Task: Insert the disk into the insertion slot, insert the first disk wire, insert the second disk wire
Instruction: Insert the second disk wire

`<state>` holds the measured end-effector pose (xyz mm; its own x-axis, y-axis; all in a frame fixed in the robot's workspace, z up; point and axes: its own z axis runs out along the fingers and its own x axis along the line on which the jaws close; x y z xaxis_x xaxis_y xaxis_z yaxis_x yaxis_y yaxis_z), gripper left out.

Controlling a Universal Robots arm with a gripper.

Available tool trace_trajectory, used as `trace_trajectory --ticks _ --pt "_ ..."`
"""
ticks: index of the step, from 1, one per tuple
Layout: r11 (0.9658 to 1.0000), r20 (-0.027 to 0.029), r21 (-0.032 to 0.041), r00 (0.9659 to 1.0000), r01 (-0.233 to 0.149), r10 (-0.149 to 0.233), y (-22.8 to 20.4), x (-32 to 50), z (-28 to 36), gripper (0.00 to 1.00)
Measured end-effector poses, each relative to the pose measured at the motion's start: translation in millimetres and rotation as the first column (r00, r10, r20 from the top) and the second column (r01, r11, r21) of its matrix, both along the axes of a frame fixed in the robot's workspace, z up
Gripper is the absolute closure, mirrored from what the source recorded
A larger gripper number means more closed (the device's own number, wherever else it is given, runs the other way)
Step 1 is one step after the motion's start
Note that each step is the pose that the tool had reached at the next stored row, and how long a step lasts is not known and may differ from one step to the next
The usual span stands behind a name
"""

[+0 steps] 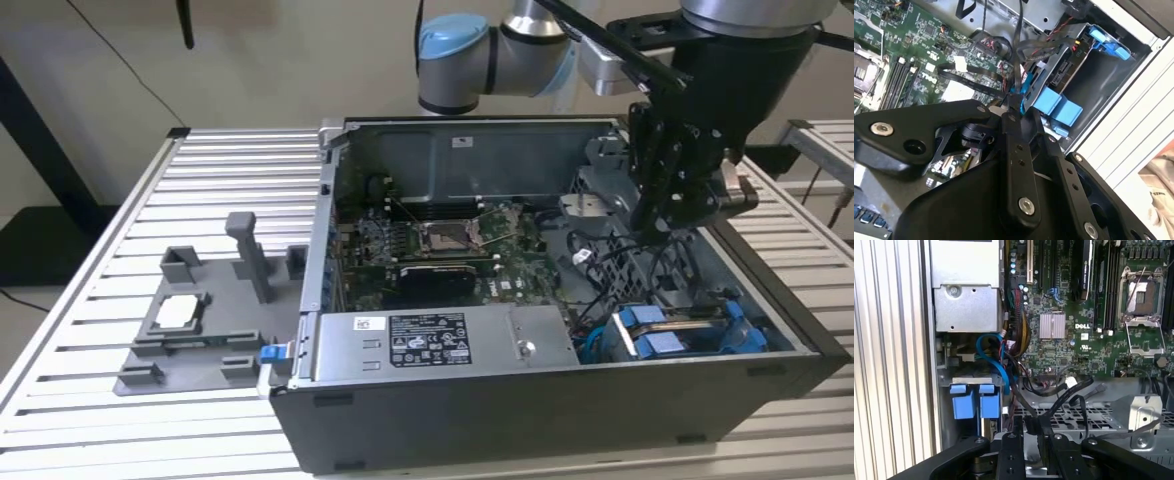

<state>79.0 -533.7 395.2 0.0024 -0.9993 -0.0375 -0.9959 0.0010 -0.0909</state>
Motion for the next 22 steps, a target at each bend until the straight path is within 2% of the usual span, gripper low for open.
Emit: trace_trajectory --ticks 4,7,8,13,17,18,19,20,21,22 --pt "0.9997 0.0076 -0.0178 0.9998 -0.017 0.017 0.4 -2.1 -0.8 0.73" --pt "0.9987 0.0105 -0.0463 0.9997 -0.02 0.021 2.2 -5.9 -1.8 0.73" --pt "0.9985 0.0126 -0.0514 0.9997 -0.021 0.021 3.8 -7.8 -2.6 0.73" --pt "0.9978 0.0313 -0.062 0.9991 -0.025 0.027 14.3 -14.0 -7.3 0.73" --pt "0.9975 0.0377 -0.0628 0.9986 -0.034 0.036 14.9 -16.0 -7.1 0.73" --pt "0.9973 0.0389 -0.0651 0.9986 -0.035 0.037 14.9 -16.3 -7.1 0.73" --pt "0.9966 0.0409 -0.0744 0.9984 -0.036 0.039 15.2 -16.7 -7.1 0.73" --pt "0.9954 0.0431 -0.0879 0.9982 -0.039 0.043 15.5 -17.0 -7.1 0.73" --pt "0.9943 0.0459 -0.0981 0.9979 -0.042 0.047 16.1 -17.2 -7.3 0.73" --pt "0.9936 0.0484 -0.1038 0.9975 -0.045 0.051 16.7 -17.5 -7.7 0.73"
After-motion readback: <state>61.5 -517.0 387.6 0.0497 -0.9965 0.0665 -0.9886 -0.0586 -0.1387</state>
